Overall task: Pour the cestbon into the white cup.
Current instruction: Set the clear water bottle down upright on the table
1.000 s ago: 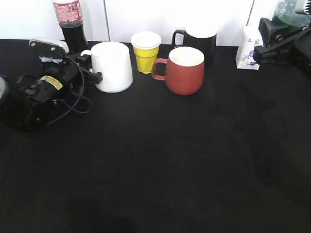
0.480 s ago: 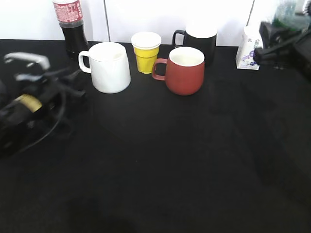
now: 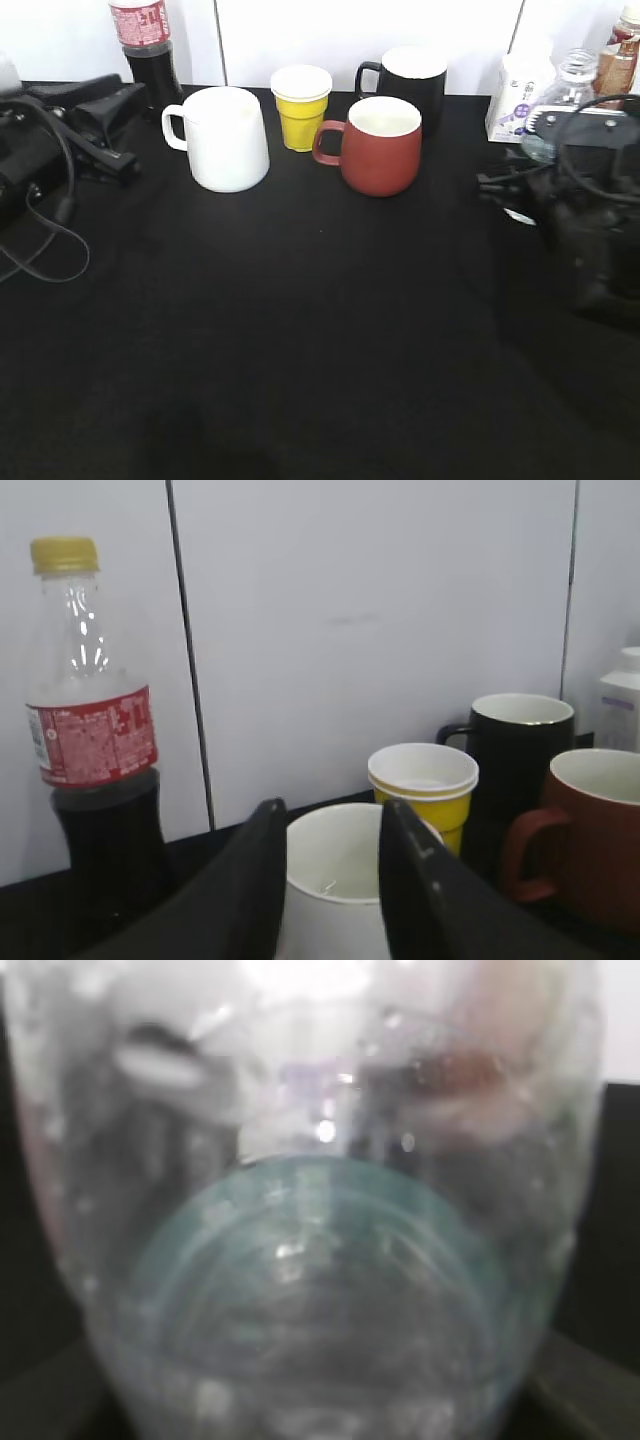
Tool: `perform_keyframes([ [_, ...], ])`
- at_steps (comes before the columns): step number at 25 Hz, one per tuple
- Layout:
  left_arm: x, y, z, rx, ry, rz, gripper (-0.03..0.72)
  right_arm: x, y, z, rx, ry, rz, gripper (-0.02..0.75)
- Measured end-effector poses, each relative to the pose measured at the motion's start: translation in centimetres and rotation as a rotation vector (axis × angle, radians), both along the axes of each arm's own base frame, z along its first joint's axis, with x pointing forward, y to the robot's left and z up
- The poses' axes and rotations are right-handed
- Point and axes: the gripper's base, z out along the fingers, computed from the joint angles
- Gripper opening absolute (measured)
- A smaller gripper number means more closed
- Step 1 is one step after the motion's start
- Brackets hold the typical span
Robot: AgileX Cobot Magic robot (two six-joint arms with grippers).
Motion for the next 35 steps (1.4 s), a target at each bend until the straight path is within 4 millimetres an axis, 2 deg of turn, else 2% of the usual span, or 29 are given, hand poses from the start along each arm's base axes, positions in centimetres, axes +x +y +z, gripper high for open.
perform_keyframes([
  [4, -0.1, -0.1, 0.2, 0.006, -0.008, -0.013, 0.246, 0.6, 0.3, -0.5, 0.013, 0.011, 0.005, 0.490],
  [7, -0.1, -0.1, 0.2, 0.003, -0.007, -0.016, 0.246, 0.6, 0.2, -0.8, 0.029, 0.038, -0.018, 0.561],
  [11, -0.3, 0.0, 0.6, -0.004, 0.009, -0.014, 0.246, 0.4, 0.3, -1.2, 0.064, 0.119, -0.023, 0.566],
  [18, -0.8, 0.2, 1.9, 0.018, 0.025, 0.001, 0.246, -0.5, 0.5, 0.4, 0.116, 0.305, -0.004, 0.572],
  [25, -1.6, 0.4, 3.2, 0.064, 0.040, -0.004, 0.246, -0.9, 0.7, 0.2, 0.127, 0.403, -0.002, 0.596],
  [31, -2.2, 0.4, 3.2, 0.054, 0.162, -0.018, 0.246, -1.9, 1.1, 3.1, 0.180, 0.460, 0.060, 0.596],
  [35, -2.6, 0.5, 4.0, 0.061, 0.139, -0.022, 0.246, -2.6, 1.8, 2.7, 0.216, 0.559, 0.136, 0.594],
])
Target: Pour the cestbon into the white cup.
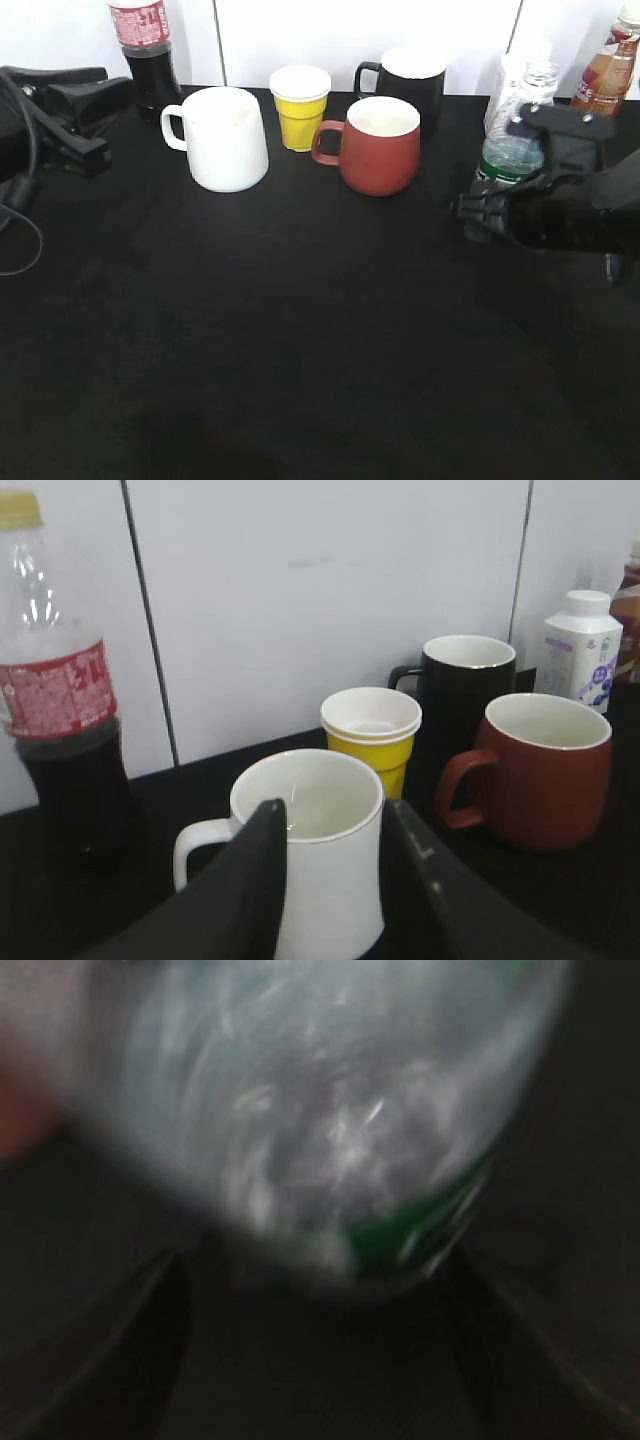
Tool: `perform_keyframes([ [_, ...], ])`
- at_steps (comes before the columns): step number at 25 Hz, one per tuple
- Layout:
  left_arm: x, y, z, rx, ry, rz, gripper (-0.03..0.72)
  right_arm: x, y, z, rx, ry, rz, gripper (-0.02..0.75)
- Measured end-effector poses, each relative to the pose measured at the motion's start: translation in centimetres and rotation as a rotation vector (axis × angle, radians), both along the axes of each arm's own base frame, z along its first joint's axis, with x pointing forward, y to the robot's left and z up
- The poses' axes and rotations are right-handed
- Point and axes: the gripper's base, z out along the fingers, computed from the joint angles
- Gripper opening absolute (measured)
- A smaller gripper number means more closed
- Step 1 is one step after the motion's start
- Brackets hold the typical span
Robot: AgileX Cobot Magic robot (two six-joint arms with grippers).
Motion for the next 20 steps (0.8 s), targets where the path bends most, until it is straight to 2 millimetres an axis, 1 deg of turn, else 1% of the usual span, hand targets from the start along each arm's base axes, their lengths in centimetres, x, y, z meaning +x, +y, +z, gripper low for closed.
perform_keyframes([
  [4, -0.1, 0.0, 0.1, 0.004, 0.001, -0.005, 0.246, -0.5, 0.5, 0.6, 0.023, 0.031, 0.067, 0.594],
  [7, -0.3, -0.1, 0.0, -0.019, 0.048, -0.011, 0.246, -1.3, 1.2, 0.9, 0.082, 0.100, 0.139, 0.594],
  [8, -0.4, 0.0, -0.2, -0.030, 0.096, -0.004, 0.246, -1.7, 1.5, 1.0, 0.107, 0.131, 0.179, 0.594],
  [11, -1.2, 0.9, -1.1, -0.041, 0.347, 0.120, 0.246, -3.6, 2.5, 2.4, 0.142, 0.224, 0.386, 0.594],
  [12, -1.8, 0.9, -1.1, -0.018, 0.394, 0.145, 0.246, -4.3, 2.6, 3.3, 0.142, 0.239, 0.444, 0.594],
  [13, -2.5, 0.5, -0.8, 0.013, 0.420, 0.145, 0.246, -5.0, 2.4, 4.2, 0.128, 0.249, 0.479, 0.594],
  [16, -5.0, -0.3, 0.4, 0.068, 0.461, 0.146, 0.246, -7.6, 1.0, 7.6, 0.075, 0.285, 0.483, 0.594],
  [18, -7.6, -0.3, 1.8, 0.019, 0.530, 0.174, 0.246, -9.5, -0.2, 10.5, 0.049, 0.229, 0.469, 0.594],
  [20, -10.7, 0.2, 2.9, 0.022, 0.608, 0.175, 0.246, -12.0, -1.5, 13.7, 0.056, 0.117, 0.461, 0.594],
])
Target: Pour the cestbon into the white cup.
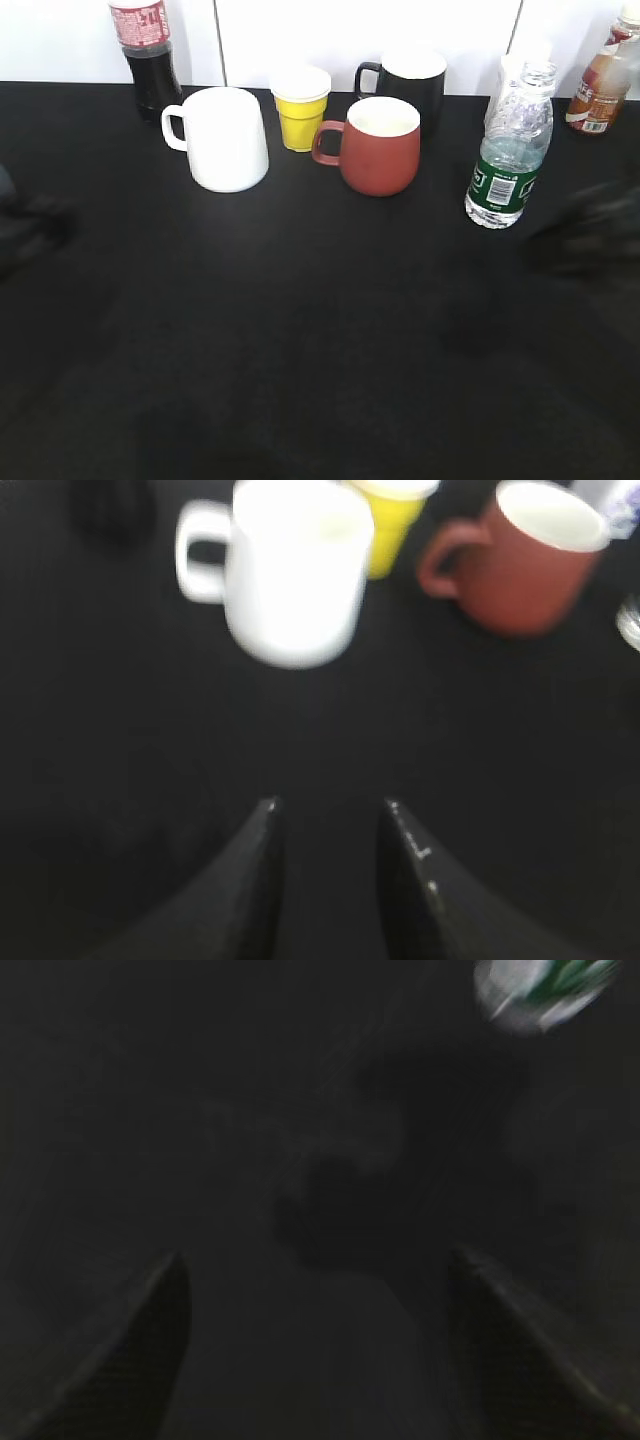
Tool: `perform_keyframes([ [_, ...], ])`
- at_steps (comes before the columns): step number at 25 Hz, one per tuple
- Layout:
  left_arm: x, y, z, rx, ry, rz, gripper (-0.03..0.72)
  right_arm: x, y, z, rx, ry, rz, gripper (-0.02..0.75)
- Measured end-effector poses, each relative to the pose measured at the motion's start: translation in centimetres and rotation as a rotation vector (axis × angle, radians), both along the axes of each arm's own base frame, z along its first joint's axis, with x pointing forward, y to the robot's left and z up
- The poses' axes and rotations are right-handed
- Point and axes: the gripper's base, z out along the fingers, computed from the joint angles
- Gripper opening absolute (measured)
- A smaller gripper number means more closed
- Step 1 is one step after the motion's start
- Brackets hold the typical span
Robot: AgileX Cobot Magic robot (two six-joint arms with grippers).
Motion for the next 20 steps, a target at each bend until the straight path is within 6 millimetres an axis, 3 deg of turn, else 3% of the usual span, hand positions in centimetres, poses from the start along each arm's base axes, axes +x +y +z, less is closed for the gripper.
perform_keyframes([
  [2, -3.6, 1.5, 2.8, -0.025, -0.052, -0.045, 0.246, -3.2, -1.5, 2.8, 0.049, -0.093, -0.011, 0.594],
  [4, -6.3, 3.9, 3.4, 0.014, -0.053, -0.049, 0.246, -7.0, -3.4, 4.8, 0.075, -0.180, -0.031, 0.594],
  [6, -8.5, 6.2, 3.3, 0.060, -0.057, -0.065, 0.246, -11.0, -5.7, 5.5, 0.063, -0.232, -0.075, 0.594],
  [8, -10.2, 7.7, 3.0, 0.098, -0.062, -0.108, 0.246, -15.0, -8.2, 5.4, 0.037, -0.298, -0.122, 0.594],
  [11, -11.7, 9.4, 2.6, 0.125, -0.101, -0.132, 0.246, -18.6, -10.9, 2.6, -0.002, -0.361, -0.219, 0.593],
  [13, -12.3, 9.5, 2.2, 0.134, -0.129, -0.186, 0.246, -18.8, -11.5, 0.3, -0.024, -0.351, -0.267, 0.593],
  [20, -12.6, 9.3, 2.1, 0.145, -0.147, -0.256, 0.246, -17.6, -10.8, 0.0, 0.026, -0.432, -0.256, 0.593],
])
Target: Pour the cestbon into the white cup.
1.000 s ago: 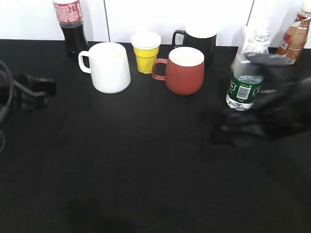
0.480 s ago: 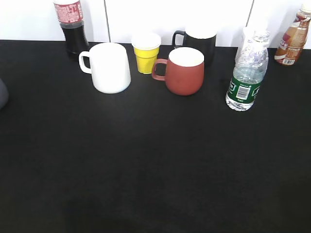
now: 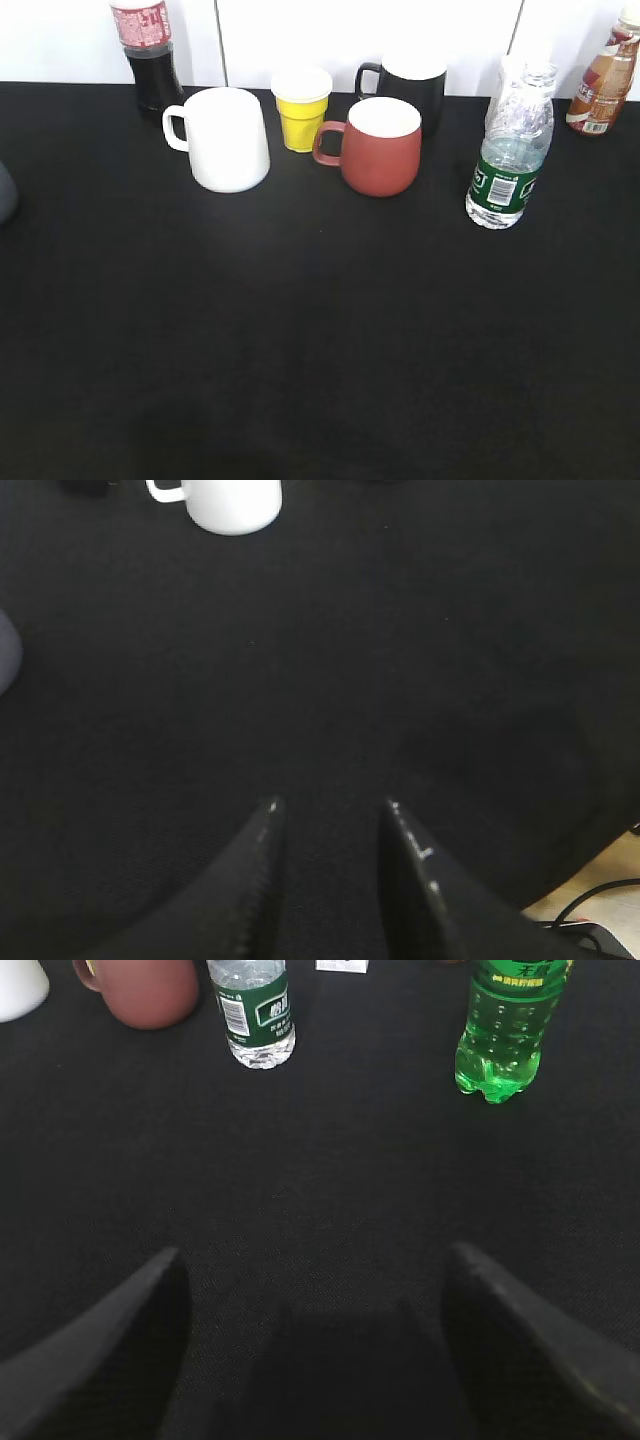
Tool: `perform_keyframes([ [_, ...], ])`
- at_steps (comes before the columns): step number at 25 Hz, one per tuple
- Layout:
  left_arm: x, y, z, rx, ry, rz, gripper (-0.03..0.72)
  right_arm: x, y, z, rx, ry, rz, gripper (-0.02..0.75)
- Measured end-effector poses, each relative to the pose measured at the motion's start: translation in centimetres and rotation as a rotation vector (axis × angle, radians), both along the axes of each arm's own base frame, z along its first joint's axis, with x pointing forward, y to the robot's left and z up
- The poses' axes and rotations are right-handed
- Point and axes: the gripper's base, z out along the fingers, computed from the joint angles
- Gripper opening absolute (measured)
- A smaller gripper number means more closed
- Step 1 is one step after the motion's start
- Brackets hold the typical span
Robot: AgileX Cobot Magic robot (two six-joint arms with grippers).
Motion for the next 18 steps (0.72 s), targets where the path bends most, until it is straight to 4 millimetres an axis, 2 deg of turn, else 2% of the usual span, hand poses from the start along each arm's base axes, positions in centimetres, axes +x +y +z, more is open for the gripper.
perform_keyframes([
  [8, 0.00, 0.01, 0.01, -0.001, 0.000, 0.009, 0.246, -0.02, 0.01, 0.01, 0.004, -0.001, -0.013, 0.592],
  [14, -0.11, 0.41, 0.01, 0.004, -0.003, 0.244, 0.246, -0.51, 0.15, 0.00, 0.006, -0.002, -0.327, 0.592],
  [18, -0.21, 0.60, 0.01, 0.005, -0.003, 0.365, 0.246, -0.69, 0.28, 0.00, 0.008, -0.001, -0.457, 0.592],
])
